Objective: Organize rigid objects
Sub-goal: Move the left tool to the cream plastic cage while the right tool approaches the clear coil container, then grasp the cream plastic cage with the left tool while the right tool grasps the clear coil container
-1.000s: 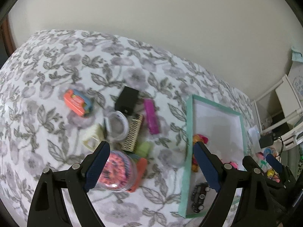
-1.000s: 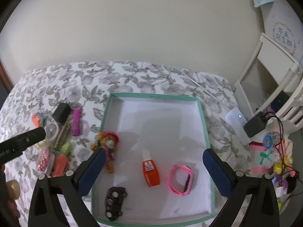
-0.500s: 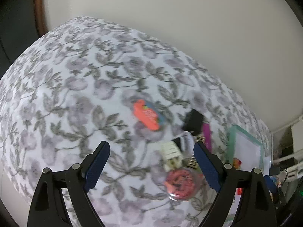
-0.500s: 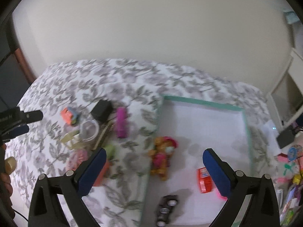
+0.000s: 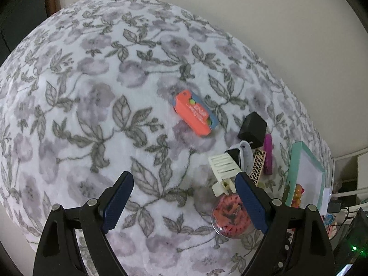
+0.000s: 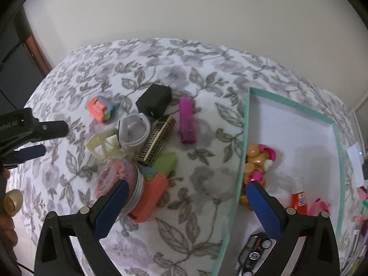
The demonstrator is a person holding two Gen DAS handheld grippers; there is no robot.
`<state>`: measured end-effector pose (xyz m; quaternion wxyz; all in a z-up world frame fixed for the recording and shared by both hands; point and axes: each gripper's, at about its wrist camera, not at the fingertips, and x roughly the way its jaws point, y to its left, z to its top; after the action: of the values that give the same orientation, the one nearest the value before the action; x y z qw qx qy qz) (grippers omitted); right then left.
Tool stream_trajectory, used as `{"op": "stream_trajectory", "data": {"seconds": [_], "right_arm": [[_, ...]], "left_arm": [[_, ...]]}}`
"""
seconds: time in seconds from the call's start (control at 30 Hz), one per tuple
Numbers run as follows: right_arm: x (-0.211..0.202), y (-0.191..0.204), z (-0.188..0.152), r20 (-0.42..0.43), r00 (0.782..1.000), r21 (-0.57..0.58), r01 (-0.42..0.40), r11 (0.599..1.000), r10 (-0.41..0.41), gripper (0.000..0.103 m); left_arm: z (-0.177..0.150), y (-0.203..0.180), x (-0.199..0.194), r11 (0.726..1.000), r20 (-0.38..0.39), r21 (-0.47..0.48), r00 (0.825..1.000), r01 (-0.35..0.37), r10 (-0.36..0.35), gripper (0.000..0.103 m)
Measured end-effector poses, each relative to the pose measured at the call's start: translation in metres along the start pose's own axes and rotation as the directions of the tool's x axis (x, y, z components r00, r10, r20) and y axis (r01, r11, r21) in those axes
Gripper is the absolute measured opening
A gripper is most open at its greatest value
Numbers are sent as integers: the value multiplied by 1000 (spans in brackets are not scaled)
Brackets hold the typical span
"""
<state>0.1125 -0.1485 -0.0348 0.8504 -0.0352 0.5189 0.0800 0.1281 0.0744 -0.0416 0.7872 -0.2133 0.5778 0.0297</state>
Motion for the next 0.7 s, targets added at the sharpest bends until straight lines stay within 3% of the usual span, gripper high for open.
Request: {"op": "stream_trajectory", "data": {"seconds": [0.33,0.5,0.7], "right_arm": [[1,19,0,1,997,-35,-73,997,73,103],[7,36,-2,-18,993,-69,-118,991,117,103],[19,65,-7,-37,994,-149,-109,983,104,103]], "left_arm": [[0,6,2,1000,-9,-16,1000,-21,21,90],[4,15,-8,993,37,-1,992,-120,120,90],[9,28,-13,991,43,-14,990,-131,131,90]]}}
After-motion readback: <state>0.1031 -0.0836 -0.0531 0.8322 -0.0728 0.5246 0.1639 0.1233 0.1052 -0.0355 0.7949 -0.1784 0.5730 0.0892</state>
